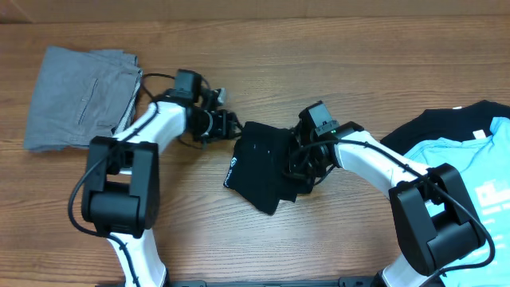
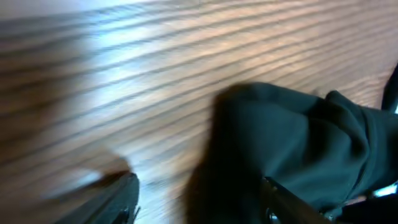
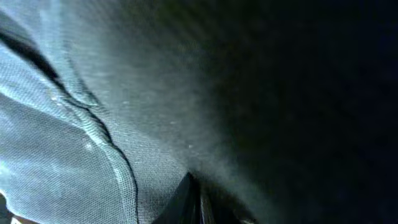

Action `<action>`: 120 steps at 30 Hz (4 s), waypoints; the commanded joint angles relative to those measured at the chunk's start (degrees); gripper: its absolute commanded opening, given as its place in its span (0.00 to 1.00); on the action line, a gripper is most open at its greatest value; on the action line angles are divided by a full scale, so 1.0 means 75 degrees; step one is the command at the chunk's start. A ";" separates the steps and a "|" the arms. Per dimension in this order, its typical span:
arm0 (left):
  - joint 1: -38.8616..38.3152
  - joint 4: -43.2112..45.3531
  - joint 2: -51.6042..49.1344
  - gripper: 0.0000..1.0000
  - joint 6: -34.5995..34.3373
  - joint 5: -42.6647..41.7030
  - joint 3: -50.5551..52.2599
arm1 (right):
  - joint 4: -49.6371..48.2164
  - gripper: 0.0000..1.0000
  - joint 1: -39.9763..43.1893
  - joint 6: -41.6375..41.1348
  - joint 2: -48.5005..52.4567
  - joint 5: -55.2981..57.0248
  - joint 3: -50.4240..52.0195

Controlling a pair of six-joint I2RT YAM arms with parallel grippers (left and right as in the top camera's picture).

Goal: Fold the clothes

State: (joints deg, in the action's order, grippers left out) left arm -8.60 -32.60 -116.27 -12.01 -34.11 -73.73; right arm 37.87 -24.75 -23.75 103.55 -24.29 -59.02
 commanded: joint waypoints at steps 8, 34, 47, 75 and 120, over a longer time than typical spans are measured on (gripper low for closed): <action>0.0009 -0.1649 0.0941 0.89 0.1070 -0.0801 -0.0233 | -0.0117 0.08 0.0020 -0.0242 0.0003 -0.0117 0.0052; -0.1110 -0.1247 -0.1343 0.12 0.1384 -0.2238 0.0064 | -0.0152 0.06 0.0023 -0.0239 -0.0003 -0.0119 0.0052; 0.0965 -0.1679 0.0615 0.04 0.1067 -0.2862 -0.1192 | 0.2704 0.08 0.0484 0.0571 -0.1687 -0.0087 -0.1784; 0.5671 -0.0309 0.0915 0.04 -0.2573 0.0889 -0.3037 | 0.3515 0.09 0.0466 0.0536 -0.1941 -0.0087 -0.1877; 0.5764 -0.1853 0.0411 0.08 0.0280 0.2340 -0.1547 | 0.3593 0.09 0.0469 0.0533 -0.1941 -0.0087 -0.1877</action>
State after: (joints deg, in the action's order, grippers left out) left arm 35.00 -46.24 -109.58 -10.07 -19.25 -86.46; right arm 65.14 -21.26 -19.92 89.12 -25.08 -72.55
